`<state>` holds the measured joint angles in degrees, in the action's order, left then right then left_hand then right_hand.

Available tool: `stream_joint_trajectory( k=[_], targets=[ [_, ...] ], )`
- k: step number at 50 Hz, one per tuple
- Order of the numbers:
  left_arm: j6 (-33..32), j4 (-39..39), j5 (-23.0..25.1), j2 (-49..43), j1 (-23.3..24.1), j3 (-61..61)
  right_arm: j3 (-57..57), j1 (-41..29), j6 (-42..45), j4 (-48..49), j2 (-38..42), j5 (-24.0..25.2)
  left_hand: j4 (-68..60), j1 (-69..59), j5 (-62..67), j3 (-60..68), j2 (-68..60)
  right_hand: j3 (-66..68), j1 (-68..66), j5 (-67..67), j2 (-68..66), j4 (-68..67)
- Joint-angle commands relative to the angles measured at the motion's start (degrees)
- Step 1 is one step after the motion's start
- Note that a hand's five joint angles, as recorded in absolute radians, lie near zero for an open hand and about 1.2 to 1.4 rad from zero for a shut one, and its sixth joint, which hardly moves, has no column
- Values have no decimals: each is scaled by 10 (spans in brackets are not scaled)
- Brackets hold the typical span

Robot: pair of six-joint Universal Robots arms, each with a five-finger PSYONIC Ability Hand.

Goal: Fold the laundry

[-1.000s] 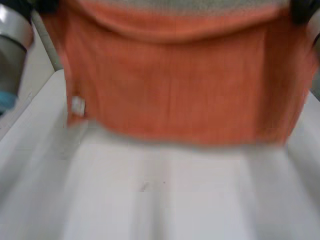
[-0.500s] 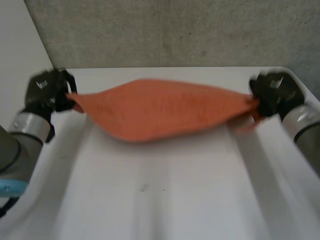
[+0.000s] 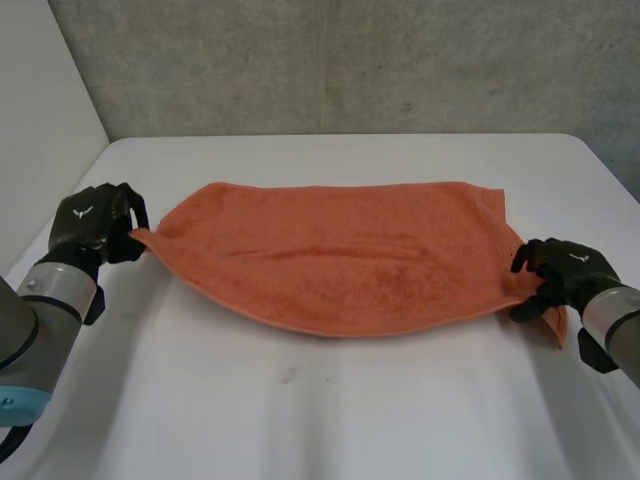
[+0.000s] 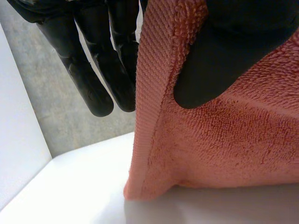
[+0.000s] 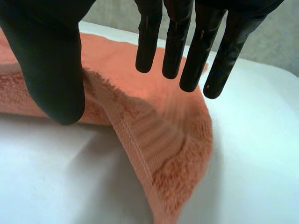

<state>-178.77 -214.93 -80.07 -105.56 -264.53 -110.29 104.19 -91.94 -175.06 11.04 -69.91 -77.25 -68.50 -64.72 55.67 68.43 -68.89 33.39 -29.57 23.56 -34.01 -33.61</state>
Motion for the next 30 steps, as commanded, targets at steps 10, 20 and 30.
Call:
stream_joint_trajectory(
  k=[10, 20, 30],
  targets=[
    [-2, 45, 1, -1, -4, -15, 6, 31, 90, -30, 9, 9, -115, -153, 143, 116, -111, 466, -504, 464, -460, -464],
    [-39, 94, 15, 33, -5, -23, 15, 32, 176, -58, -59, 20, -115, -153, 143, 116, -111, 466, -504, 464, -460, -464],
    [-65, 228, 18, 196, -42, -21, -11, 46, 325, -217, -217, 11, -115, -153, 143, 116, -111, 466, -504, 464, -460, -464]
  ],
)
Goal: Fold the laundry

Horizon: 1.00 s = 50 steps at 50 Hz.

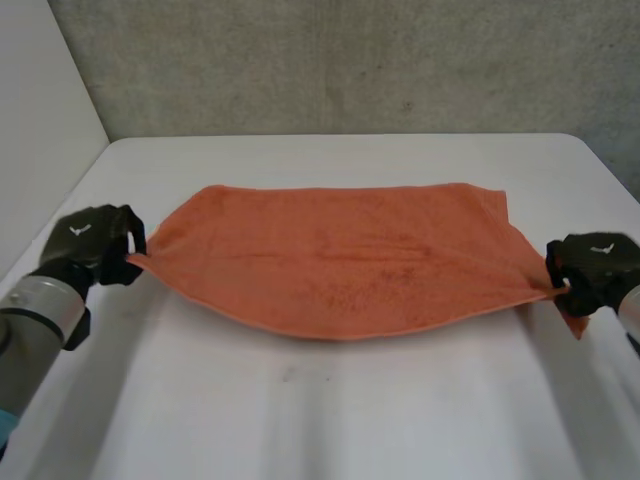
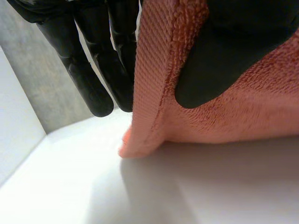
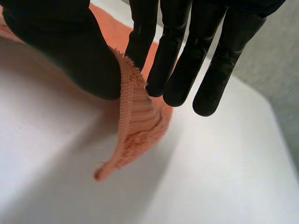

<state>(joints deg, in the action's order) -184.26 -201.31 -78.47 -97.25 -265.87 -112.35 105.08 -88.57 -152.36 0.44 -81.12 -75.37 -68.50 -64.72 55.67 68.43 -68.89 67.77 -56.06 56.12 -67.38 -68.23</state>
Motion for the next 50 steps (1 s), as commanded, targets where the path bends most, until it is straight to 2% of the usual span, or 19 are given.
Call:
stream_joint_trajectory(
  k=[1, 7, 9, 14, 16, 17, 18, 21, 24, 28, 29, 31, 33, 36, 37, 38, 41, 44, 50],
  targets=[
    [-10, 104, 2, 125, -33, -1, -22, 15, 111, -129, -118, -7, -115, -153, 143, 116, -111, 122, -239, 139, -126, -118],
    [-13, 185, 41, 188, -54, 0, -37, 23, 218, -256, -182, -7, -115, -153, 143, 116, -111, 122, -239, 139, -126, -118],
    [-21, 202, 61, 195, -61, -2, -33, 23, 238, -273, -182, -8, -115, -153, 143, 116, -111, 122, -239, 139, -126, -118],
    [-63, 204, 68, 184, -67, -8, -30, 21, 273, -282, -150, -17, -115, -153, 143, 116, -111, 122, -239, 139, -126, -118],
    [-93, 202, 64, 142, -66, -9, -33, 19, 275, -282, -136, -20, -115, -153, 143, 116, -111, 122, -239, 139, -126, -118],
    [-101, 201, 64, 117, -66, -7, -43, 15, 276, -280, -93, -35, -115, -153, 143, 116, -111, 122, -239, 139, -126, -118],
    [-124, 201, 60, 50, -60, 9, -54, 9, 276, -276, -59, -48, -115, -153, 143, 116, -111, 122, -239, 139, -126, -118],
    [-144, 202, 53, -7, -56, 40, -96, -8, 272, -256, 24, -84, -115, -153, 143, 116, -111, 122, -239, 139, -126, -118],
    [-167, 205, 13, -105, -28, 128, -159, -27, 269, -233, 89, -119, -115, -153, 143, 116, -111, 122, -239, 139, -126, -118],
    [-167, 204, -36, -152, 10, 243, -252, -60, 251, -222, 135, -153, -115, -153, 143, 116, -111, 122, -239, 139, -126, -118],
    [-167, 203, -46, -155, 16, 269, -337, -85, 227, -219, 151, -172, -115, -153, 143, 116, -111, 122, -239, 139, -126, -118],
    [-165, 203, -55, -157, 22, 296, -402, -101, 208, -212, 153, -176, -115, -153, 143, 116, -111, 122, -239, 139, -126, -118],
    [-160, 189, -75, -153, 32, 404, -493, -115, 177, -180, 152, -175, -115, -153, 143, 116, -111, 122, -239, 139, -126, -118],
    [-153, 147, -77, -147, 40, 475, -541, -119, 155, -144, 151, -174, -115, -153, 143, 116, -111, 122, -239, 139, -126, -118],
    [-153, 147, -77, -147, 40, 475, -583, -119, 125, -79, 135, -174, -115, -153, 143, 116, -111, 122, -239, 139, -126, -118],
    [-133, 64, -84, -115, 46, 529, -585, -119, 117, -56, 122, -174, -115, -153, 143, 116, -111, 122, -239, 139, -126, -118],
    [-105, 2, -80, -90, 47, 533, -570, -117, 102, 26, 67, -168, -115, -153, 143, 116, -111, 122, -239, 139, -126, -118],
    [-67, -43, -81, -73, 46, 525, -543, -117, 101, 45, 40, -162, -115, -153, 143, 116, -111, 122, -239, 139, -126, -118],
    [-51, -39, -77, -73, 41, 454, -428, -117, 99, 35, 35, -153, -115, -153, 143, 116, -111, 122, -239, 139, -126, -118]
  ],
)
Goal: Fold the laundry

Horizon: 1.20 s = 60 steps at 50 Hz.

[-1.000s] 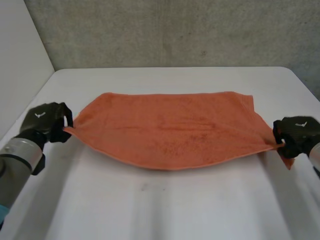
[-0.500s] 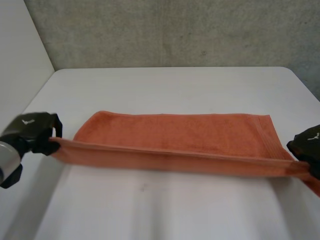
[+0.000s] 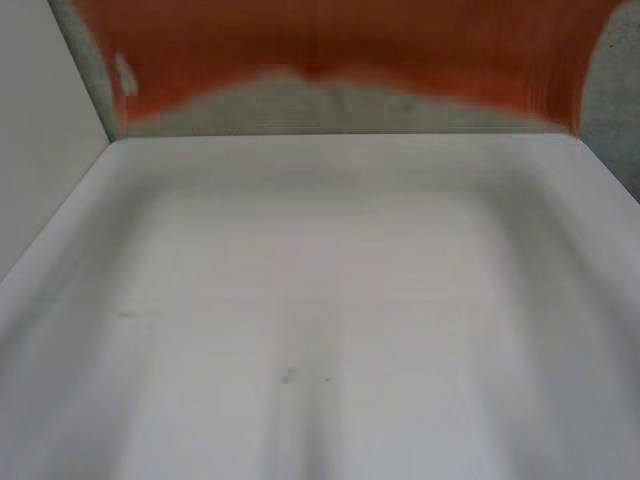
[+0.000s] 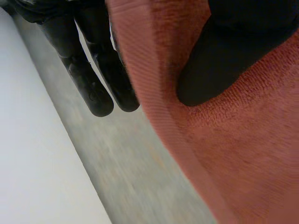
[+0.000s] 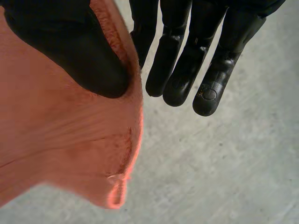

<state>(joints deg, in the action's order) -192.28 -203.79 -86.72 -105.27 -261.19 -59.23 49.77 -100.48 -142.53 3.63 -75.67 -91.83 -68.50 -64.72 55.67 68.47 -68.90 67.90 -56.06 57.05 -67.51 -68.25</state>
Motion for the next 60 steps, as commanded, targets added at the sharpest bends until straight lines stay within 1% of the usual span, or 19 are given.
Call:
stream_joint_trajectory(
  k=[1, 9, 15, 19, 26, 31, 33, 36, 37, 38, 40, 41, 42, 43, 47, 51, 55, 56, 60],
  targets=[
    [30, -15, 6, 7, -6, -90, 141, 2, 1, 5, -19, 15, -115, -153, 143, 115, -111, 121, -239, 129, -125, -118],
    [63, -30, 18, -3, -16, -244, 256, 5, -2, 8, -12, 41, -115, -153, 143, 115, -111, 121, -239, 129, -125, -118],
    [65, -93, 47, -58, -18, -346, 320, 2, -6, 16, 60, 52, -115, -153, 143, 115, -111, 121, -239, 129, -125, -118],
    [63, -121, 50, -94, -19, -395, 349, 5, -5, 16, 104, 49, -115, -153, 143, 115, -111, 121, -239, 129, -125, -118],
    [60, -107, 48, -108, -29, -442, 379, 9, 6, -1, 119, 46, -115, -153, 143, 115, -111, 121, -239, 129, -125, -118],
    [60, -58, 49, -69, -56, -472, 389, 10, 22, -57, 77, 46, -115, -153, 143, 115, -111, 121, -239, 129, -125, -118],
    [60, 7, 49, -15, -70, -491, 404, 13, 71, -139, 39, 50, -115, -153, 143, 115, -111, 121, -239, 129, -125, -118],
    [60, 90, 51, 41, -84, -505, 419, 18, 104, -184, 24, 49, -115, -153, 143, 115, -111, 121, -239, 129, -125, -118],
    [60, 111, 51, 57, -87, -508, 443, 34, 156, -240, 1, 48, -115, -153, 143, 115, -111, 121, -239, 129, -125, -118],
    [59, 153, 54, 87, -95, -515, 443, 34, 157, -240, 1, 48, -115, -153, 143, 115, -111, 121, -239, 129, -125, -118],
    [56, 173, 57, 101, -99, -519, 472, 54, 205, -286, -31, 47, -115, -153, 143, 115, -111, 121, -239, 129, -125, -118],
    [52, 190, 61, 114, -104, -522, 490, 64, 234, -309, -47, 47, -115, -153, 143, 115, -111, 121, -239, 129, -125, -118],
    [27, 226, 85, 142, -119, -534, 495, 69, 245, -316, -55, 48, -115, -153, 143, 115, -111, 121, -239, 129, -125, -118],
    [17, 234, 96, 151, -125, -539, 497, 72, 252, -318, -61, 52, -115, -153, 143, 115, -111, 121, -239, 129, -125, -118],
    [-24, 245, 139, 173, -146, -561, 497, 77, 262, -300, -70, 63, -115, -153, 143, 115, -111, 121, -239, 129, -125, -118],
    [-31, 235, 150, 170, -150, -559, 486, 75, 255, -249, -64, 77, -115, -153, 143, 115, -111, 121, -239, 129, -125, -118],
    [-30, 196, 147, 135, -142, -546, 467, 70, 234, -185, -18, 75, -115, -153, 143, 115, -111, 121, -239, 129, -125, -118],
    [-30, 184, 146, 121, -138, -542, 448, 70, 224, -162, 11, 73, -115, -153, 143, 115, -111, 121, -239, 129, -125, -118],
    [-24, 133, 143, 49, -101, -501, 408, 69, 202, -121, 76, 65, -115, -153, 143, 115, -111, 121, -239, 129, -125, -118]
  ],
)
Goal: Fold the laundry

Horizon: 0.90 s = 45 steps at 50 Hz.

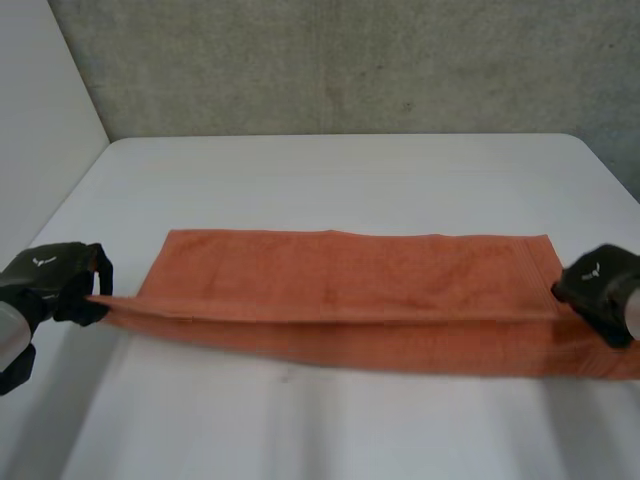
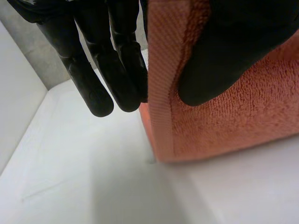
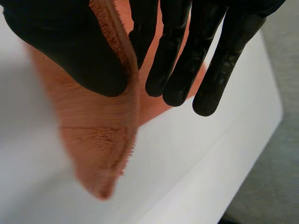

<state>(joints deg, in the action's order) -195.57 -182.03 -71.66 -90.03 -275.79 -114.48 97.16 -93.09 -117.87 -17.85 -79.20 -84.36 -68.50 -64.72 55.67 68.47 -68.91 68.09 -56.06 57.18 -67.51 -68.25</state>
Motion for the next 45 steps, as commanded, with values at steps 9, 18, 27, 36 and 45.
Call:
stream_joint_trajectory(
  k=[9, 18, 27, 36, 45],
  targets=[
    [25, -162, -53, -249, 101, 189, -168, -41, -79, 166, 221, -39, -115, -153, 143, 115, -111, 119, -239, 128, -125, -117],
    [21, -174, -125, -387, 132, 341, -267, -57, -81, 237, 309, -39, -115, -153, 143, 115, -111, 119, -239, 128, -125, -117],
    [24, -205, -117, -451, 153, 406, -368, -75, -81, 241, 402, -67, 169, 131, -140, -168, 173, -408, 287, -399, 402, 409],
    [26, -211, -116, -427, 175, 393, -357, -76, -163, 247, 386, -109, 585, 547, -557, -585, 589, -581, 461, -572, 575, 583],
    [27, -208, -119, -336, 170, 310, -235, -63, -287, 243, 230, -65, 585, 547, -557, -585, 589, -581, 461, -572, 575, 583]
  ],
)
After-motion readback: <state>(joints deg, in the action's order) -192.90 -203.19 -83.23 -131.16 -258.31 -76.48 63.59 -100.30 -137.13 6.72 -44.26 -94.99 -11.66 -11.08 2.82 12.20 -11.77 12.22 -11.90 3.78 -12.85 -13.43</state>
